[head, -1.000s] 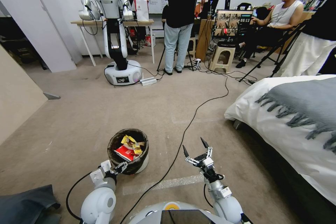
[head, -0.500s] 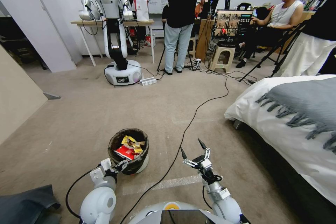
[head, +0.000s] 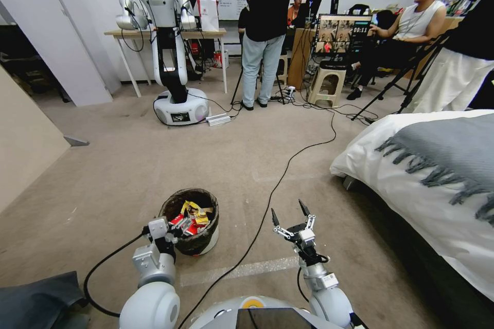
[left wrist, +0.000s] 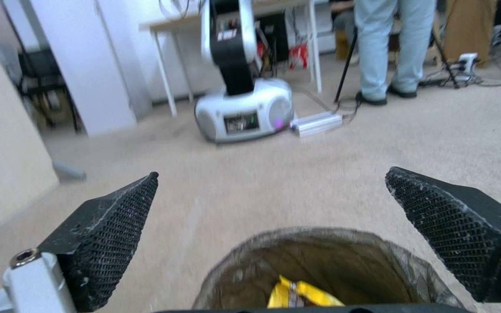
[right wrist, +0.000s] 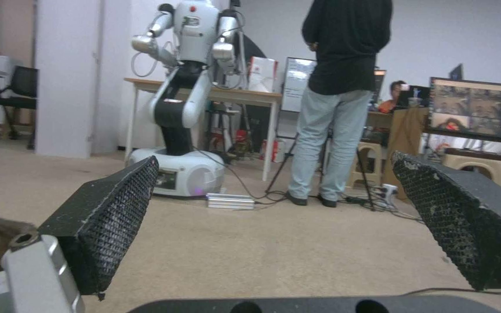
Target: Pick up the trash bin, then pick up the garbage from the floor and place it into the trash bin.
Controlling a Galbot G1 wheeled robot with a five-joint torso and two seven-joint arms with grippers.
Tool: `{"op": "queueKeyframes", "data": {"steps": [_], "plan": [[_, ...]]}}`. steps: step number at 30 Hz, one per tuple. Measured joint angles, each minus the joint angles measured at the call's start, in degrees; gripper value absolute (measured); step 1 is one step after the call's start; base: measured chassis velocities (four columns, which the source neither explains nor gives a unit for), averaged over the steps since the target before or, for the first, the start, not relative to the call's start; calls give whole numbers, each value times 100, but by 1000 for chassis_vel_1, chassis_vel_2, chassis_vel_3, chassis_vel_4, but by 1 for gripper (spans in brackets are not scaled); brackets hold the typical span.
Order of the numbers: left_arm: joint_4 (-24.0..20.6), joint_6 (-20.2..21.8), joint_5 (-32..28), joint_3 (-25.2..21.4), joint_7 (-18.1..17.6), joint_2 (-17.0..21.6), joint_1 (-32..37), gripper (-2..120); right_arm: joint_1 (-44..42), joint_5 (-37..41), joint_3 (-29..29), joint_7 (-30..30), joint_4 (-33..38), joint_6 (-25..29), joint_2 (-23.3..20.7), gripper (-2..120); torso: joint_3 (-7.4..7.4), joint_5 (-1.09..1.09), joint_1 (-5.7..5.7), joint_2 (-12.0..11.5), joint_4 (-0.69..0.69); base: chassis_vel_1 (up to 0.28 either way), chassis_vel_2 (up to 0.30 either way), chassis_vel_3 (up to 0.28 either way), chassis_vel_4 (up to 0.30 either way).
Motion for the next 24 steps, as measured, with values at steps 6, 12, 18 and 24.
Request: {"op": "queueKeyframes", "data": {"steps": [6,12,18,24], "plan": [[313,-1276,832,193,-123,-55,368,100,-12,-371,-97,467,217,-499,177,100,0,2,0,0,1,0,0,0,0],[373,-1386,910,219,-189,-69,438,100,-23,-475,-82,542,261,-590,203,100,0,2,0,0,0,0,0,0,0],[376,-1385,905,219,-198,-71,436,100,-24,-483,-79,546,263,-595,204,100,0,2,0,0,0,0,0,0,0],[377,-1370,889,216,-200,-71,432,100,-24,-481,-77,544,263,-595,204,100,0,2,0,0,0,0,0,0,0]]}}
